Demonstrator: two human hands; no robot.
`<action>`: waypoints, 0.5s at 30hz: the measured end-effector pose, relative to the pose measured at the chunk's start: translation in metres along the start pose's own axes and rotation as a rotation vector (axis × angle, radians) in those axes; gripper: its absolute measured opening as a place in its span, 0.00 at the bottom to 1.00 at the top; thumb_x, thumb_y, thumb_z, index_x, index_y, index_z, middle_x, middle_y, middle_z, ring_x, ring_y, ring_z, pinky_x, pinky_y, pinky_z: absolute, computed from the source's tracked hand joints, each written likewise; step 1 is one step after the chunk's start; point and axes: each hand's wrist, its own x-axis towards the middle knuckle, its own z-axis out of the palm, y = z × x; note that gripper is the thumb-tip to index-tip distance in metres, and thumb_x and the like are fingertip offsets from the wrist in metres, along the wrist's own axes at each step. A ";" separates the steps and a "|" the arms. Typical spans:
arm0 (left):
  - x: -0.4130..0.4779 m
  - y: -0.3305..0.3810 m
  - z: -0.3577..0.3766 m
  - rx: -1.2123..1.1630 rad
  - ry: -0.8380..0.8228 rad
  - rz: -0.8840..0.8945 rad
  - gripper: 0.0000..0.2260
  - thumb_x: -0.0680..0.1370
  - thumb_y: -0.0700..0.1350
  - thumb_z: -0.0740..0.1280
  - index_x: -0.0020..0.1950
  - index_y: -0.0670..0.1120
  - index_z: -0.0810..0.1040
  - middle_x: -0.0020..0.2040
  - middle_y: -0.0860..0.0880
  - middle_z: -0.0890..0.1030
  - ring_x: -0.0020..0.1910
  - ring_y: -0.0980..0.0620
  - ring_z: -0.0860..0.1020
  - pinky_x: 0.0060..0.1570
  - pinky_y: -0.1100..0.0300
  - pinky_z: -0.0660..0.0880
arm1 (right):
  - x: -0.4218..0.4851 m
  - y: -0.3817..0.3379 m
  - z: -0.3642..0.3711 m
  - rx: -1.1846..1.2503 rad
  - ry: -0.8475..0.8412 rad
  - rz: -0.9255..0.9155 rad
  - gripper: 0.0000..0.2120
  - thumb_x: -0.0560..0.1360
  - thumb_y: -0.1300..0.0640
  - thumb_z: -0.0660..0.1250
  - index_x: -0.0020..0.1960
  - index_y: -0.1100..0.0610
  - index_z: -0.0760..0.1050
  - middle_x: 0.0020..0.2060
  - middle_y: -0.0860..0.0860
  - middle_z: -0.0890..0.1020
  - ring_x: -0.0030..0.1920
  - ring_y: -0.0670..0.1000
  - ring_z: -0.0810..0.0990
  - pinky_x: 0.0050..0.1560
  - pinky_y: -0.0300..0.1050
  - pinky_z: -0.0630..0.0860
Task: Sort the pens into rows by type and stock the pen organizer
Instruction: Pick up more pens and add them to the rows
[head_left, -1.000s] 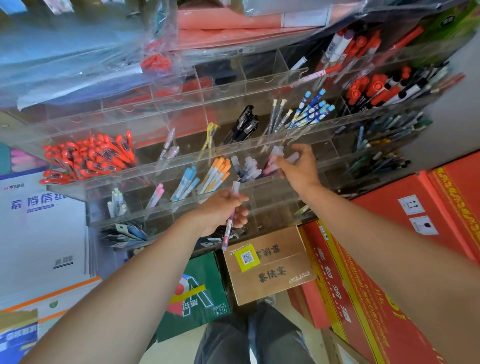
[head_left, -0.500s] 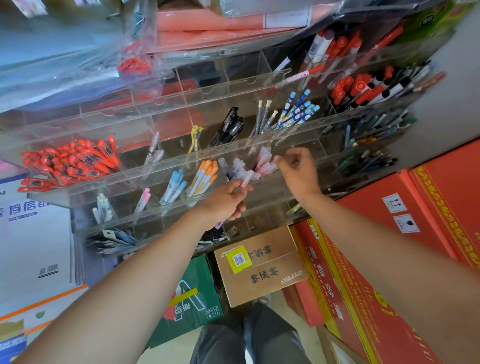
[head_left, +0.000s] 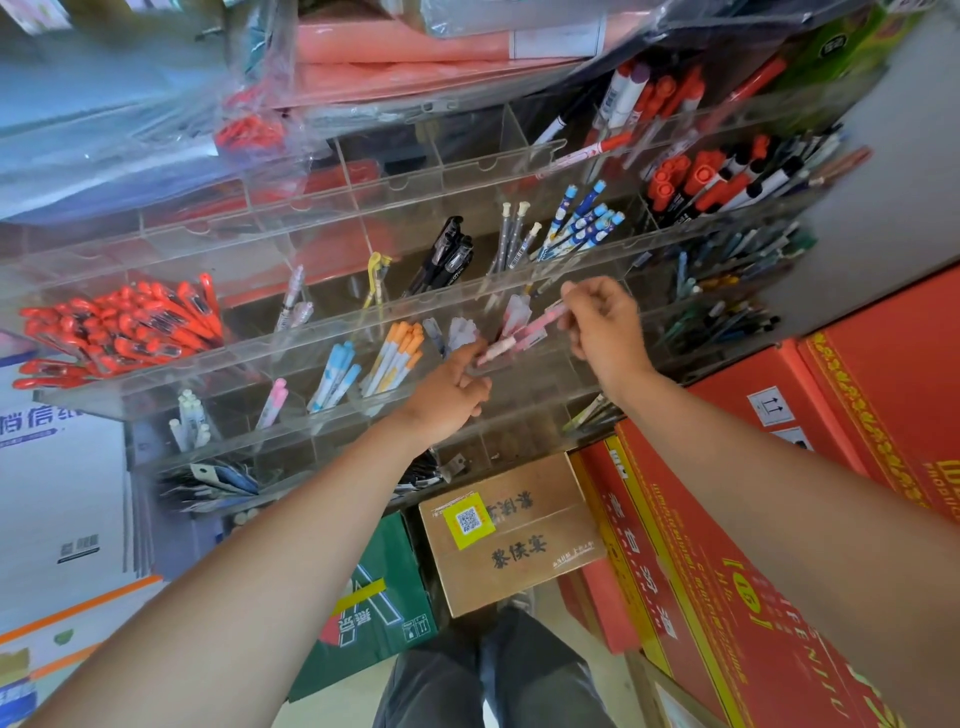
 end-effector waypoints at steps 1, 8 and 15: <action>0.001 -0.003 -0.002 0.019 0.018 -0.005 0.24 0.81 0.40 0.59 0.76 0.50 0.58 0.46 0.47 0.77 0.42 0.52 0.77 0.44 0.63 0.73 | 0.004 -0.002 -0.001 0.002 0.068 -0.041 0.08 0.78 0.56 0.65 0.42 0.55 0.70 0.28 0.50 0.75 0.24 0.43 0.69 0.25 0.35 0.63; 0.003 -0.018 -0.008 0.050 0.059 -0.051 0.24 0.81 0.41 0.60 0.77 0.48 0.57 0.39 0.50 0.77 0.41 0.53 0.76 0.52 0.54 0.73 | 0.017 0.007 0.006 -0.188 0.117 -0.180 0.09 0.74 0.53 0.70 0.40 0.53 0.72 0.31 0.51 0.76 0.30 0.47 0.73 0.34 0.42 0.69; 0.004 -0.020 -0.009 0.082 0.062 -0.049 0.24 0.81 0.41 0.60 0.76 0.45 0.60 0.57 0.46 0.77 0.51 0.49 0.75 0.55 0.58 0.70 | 0.012 0.027 0.023 -0.412 -0.036 -0.122 0.06 0.73 0.64 0.70 0.50 0.62 0.80 0.32 0.45 0.76 0.31 0.41 0.72 0.31 0.30 0.68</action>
